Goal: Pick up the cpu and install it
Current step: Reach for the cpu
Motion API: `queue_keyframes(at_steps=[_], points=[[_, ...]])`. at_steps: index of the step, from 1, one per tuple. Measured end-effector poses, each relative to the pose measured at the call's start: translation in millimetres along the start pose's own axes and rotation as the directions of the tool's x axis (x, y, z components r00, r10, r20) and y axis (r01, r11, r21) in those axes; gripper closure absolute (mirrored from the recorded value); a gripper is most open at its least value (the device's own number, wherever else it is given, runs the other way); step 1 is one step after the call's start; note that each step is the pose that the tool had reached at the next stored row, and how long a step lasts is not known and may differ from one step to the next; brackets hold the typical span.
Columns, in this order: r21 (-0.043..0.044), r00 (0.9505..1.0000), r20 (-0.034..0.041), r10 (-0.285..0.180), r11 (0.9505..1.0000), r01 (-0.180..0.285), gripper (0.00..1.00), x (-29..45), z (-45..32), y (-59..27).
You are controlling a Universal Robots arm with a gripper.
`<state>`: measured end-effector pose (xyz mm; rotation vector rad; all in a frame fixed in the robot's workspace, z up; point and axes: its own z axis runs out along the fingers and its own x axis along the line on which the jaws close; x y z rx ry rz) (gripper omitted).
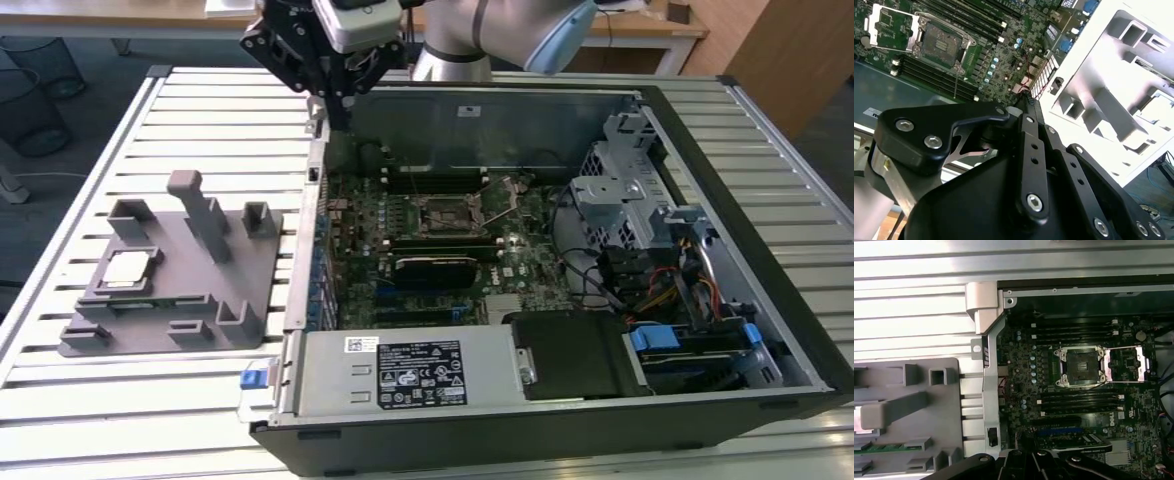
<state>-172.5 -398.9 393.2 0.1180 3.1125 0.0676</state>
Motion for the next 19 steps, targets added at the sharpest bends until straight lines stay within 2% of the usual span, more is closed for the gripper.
queue_keyframes(at_steps=[19], points=[[0.0000,1.0000,0.0000,0.000,1.0000,0.000,0.89,17.1,-0.3,-1.0]])
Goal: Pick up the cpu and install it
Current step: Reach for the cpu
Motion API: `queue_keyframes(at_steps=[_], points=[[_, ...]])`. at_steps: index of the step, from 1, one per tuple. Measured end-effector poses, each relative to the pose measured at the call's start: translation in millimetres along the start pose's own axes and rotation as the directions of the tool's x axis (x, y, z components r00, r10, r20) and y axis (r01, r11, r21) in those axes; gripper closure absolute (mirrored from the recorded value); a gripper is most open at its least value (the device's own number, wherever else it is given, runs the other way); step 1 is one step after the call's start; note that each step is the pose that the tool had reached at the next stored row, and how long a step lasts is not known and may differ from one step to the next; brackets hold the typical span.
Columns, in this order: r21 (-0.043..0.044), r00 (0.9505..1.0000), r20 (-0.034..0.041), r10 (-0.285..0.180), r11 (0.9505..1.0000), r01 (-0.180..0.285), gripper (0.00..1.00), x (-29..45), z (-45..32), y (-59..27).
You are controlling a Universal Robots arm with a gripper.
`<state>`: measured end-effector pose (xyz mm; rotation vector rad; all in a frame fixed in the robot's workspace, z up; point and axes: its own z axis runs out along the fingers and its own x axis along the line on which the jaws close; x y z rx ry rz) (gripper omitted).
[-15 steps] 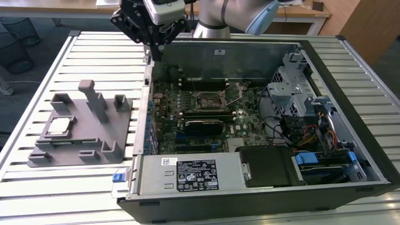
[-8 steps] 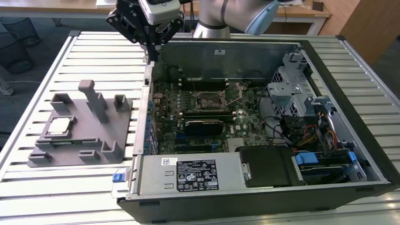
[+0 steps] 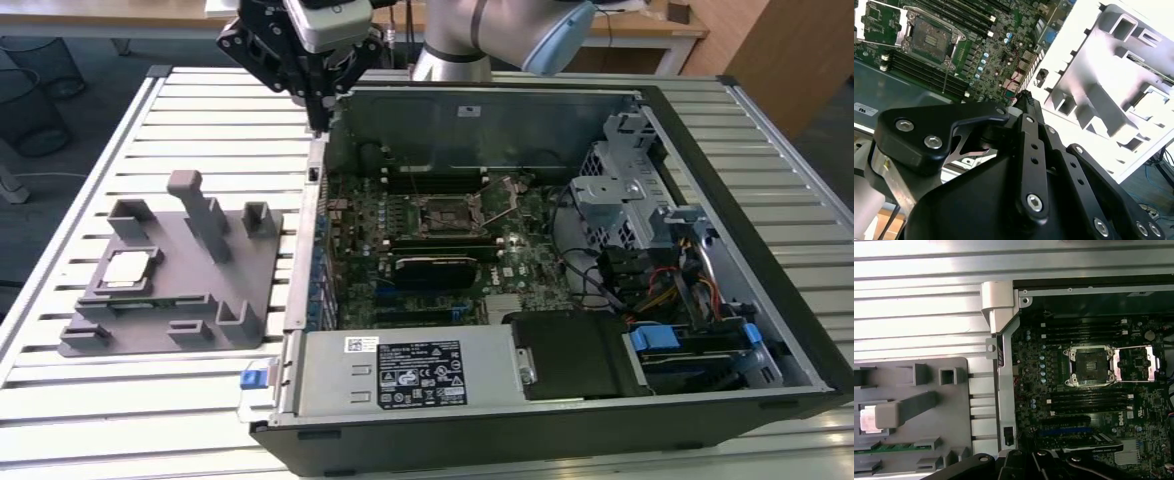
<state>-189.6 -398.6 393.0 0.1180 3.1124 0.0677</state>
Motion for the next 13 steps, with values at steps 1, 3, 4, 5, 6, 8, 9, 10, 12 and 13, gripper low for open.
queue_keyframes(at_steps=[1,3,4,5,6,8,9,10,12,13], points=[[0.0000,1.0000,0.0000,0.000,1.0000,0.000,0.89,0.9,0.0,0.0],[0.0000,1.0000,0.0000,0.000,1.0000,0.000,0.89,2.7,-0.1,-0.1],[0.0001,1.0000,-0.0001,0.000,1.0000,0.000,0.89,4.5,-0.1,-0.2],[0.0000,1.0000,0.0000,0.000,1.0000,0.000,0.89,5.4,-0.1,-0.3],[0.0000,1.0000,0.0000,0.000,1.0000,0.000,0.89,7.1,-0.1,-0.3],[0.0000,1.0000,-0.0001,0.000,1.0000,0.000,0.89,8.8,-0.2,-0.4],[0.0000,1.0000,0.0000,0.000,1.0000,0.000,0.89,9.7,-0.2,-0.5],[0.0000,1.0000,0.0000,0.000,1.0000,0.000,0.89,10.7,-0.2,-0.5],[0.0000,1.0000,-0.0001,0.000,1.0000,0.000,0.89,12.5,-0.2,-0.6],[0.0001,1.0000,0.0000,0.000,1.0000,0.000,0.89,13.4,-0.3,-0.6]])
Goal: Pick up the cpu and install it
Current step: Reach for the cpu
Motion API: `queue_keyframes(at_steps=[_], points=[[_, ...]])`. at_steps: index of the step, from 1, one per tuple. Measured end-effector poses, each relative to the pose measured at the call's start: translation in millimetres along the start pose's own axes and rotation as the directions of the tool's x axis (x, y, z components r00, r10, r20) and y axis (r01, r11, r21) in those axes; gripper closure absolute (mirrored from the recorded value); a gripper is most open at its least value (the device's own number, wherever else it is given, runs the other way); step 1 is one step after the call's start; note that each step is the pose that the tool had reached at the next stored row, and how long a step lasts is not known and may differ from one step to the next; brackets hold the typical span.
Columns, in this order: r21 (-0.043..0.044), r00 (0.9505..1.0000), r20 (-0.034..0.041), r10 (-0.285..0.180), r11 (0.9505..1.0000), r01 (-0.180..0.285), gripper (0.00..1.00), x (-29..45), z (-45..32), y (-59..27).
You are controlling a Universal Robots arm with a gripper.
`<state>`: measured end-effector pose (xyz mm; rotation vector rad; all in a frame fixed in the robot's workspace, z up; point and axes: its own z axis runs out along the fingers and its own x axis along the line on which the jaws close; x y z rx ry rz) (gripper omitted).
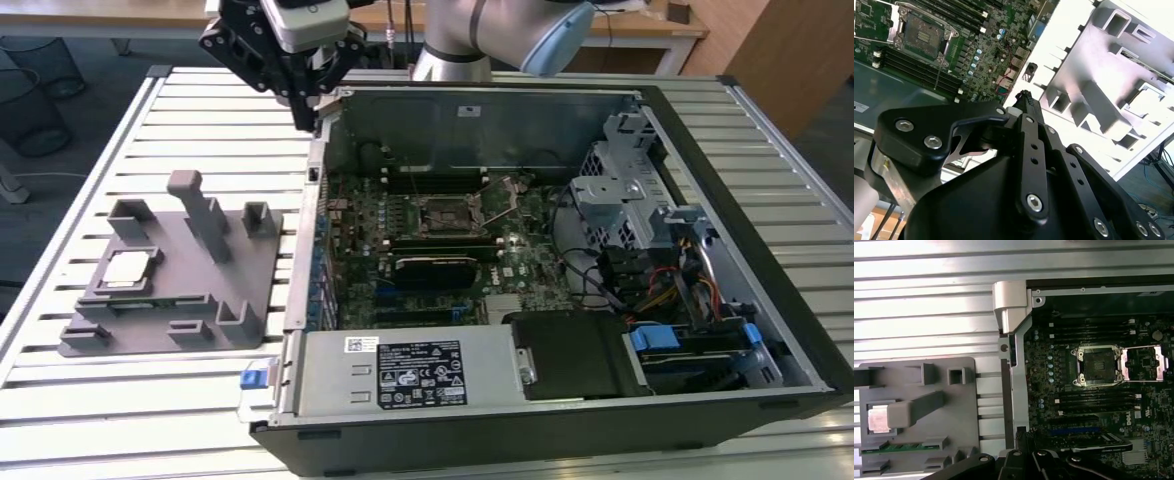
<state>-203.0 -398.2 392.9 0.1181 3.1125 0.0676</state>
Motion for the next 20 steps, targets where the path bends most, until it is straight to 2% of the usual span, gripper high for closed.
queue_keyframes(at_steps=[20], points=[[0.0000,1.0000,0.0000,0.000,1.0000,0.000,0.89,18.5,-0.3,0.1]])
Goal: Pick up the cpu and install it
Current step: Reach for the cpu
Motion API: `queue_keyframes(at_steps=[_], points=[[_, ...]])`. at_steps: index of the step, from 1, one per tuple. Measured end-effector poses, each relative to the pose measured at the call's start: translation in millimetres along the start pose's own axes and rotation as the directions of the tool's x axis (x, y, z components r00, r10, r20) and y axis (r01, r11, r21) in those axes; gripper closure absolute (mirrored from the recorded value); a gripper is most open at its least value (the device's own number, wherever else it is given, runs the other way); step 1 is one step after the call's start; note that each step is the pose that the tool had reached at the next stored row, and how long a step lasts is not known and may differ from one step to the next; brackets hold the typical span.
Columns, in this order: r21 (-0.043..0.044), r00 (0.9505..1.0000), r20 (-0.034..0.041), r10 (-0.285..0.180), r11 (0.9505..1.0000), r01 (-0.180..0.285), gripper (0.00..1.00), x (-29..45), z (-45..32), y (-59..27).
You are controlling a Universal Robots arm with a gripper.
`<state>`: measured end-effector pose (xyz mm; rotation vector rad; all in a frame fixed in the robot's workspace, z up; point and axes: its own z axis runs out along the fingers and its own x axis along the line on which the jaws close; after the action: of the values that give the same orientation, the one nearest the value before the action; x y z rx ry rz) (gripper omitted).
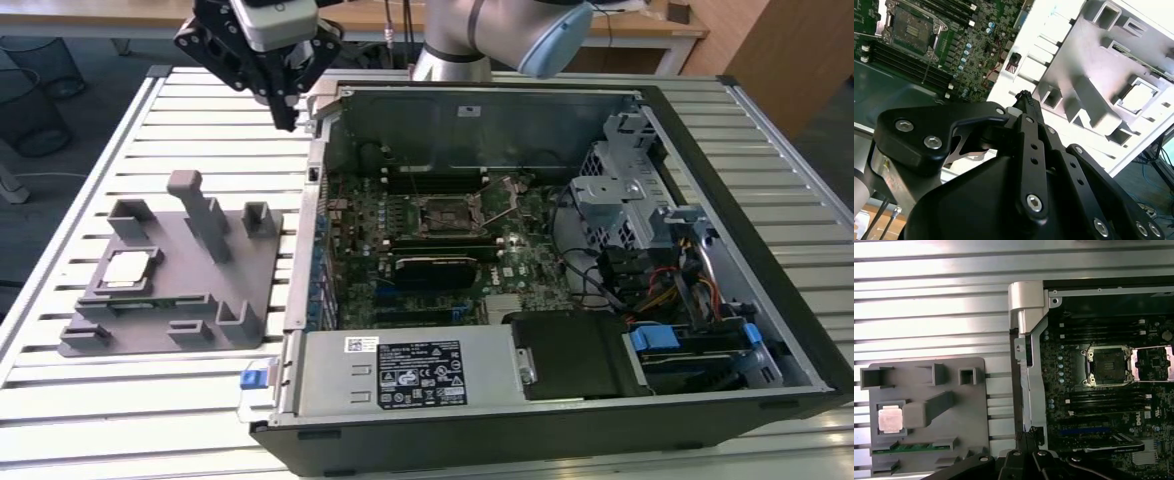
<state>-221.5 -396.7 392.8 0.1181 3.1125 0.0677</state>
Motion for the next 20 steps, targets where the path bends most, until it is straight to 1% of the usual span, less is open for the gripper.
queue_keyframes(at_steps=[20], points=[[0.0001,1.0000,-0.0001,0.000,1.0000,0.000,0.89,19.8,-0.4,0.4]])
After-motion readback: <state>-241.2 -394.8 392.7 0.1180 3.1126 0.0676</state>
